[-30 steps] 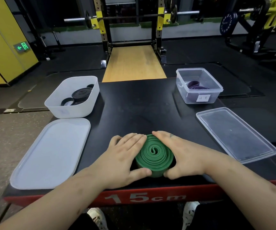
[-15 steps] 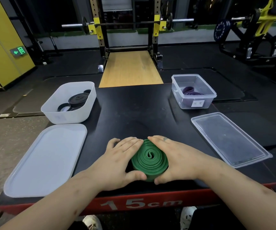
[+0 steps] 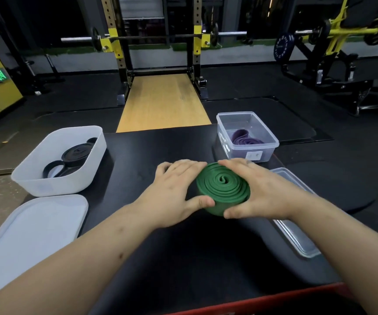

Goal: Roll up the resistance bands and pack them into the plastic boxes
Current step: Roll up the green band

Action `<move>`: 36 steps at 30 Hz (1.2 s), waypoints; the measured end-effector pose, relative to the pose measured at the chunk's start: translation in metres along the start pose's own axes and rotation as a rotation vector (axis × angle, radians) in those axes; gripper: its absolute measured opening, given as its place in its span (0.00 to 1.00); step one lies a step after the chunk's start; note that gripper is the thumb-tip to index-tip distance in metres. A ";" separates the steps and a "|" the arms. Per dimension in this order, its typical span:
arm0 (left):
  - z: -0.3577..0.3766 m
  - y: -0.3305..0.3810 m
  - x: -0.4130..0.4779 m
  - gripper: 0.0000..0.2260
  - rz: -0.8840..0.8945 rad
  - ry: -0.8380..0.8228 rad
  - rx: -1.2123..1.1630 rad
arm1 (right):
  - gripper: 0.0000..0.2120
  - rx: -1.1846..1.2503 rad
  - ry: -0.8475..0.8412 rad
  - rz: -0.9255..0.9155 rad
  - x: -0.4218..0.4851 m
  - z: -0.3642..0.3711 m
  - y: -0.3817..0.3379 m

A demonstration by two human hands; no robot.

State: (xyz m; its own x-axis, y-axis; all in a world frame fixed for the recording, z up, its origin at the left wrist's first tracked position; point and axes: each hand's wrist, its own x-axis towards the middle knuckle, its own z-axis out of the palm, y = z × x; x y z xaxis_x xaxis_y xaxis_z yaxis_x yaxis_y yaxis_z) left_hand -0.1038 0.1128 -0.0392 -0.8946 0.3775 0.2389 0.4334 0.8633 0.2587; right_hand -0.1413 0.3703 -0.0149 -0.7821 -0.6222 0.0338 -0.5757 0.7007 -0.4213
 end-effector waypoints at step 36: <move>0.074 -0.017 0.189 0.15 0.220 0.122 0.014 | 0.49 0.451 0.274 0.382 0.230 -0.043 0.163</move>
State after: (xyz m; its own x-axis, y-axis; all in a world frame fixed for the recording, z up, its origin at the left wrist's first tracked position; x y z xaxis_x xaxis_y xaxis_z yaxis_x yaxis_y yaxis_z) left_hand -0.2885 0.1945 -0.0672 -0.7591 0.5143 0.3991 0.6137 0.7699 0.1751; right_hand -0.4256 0.3562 -0.0369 -0.9787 -0.2049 0.0108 -0.1348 0.6026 -0.7866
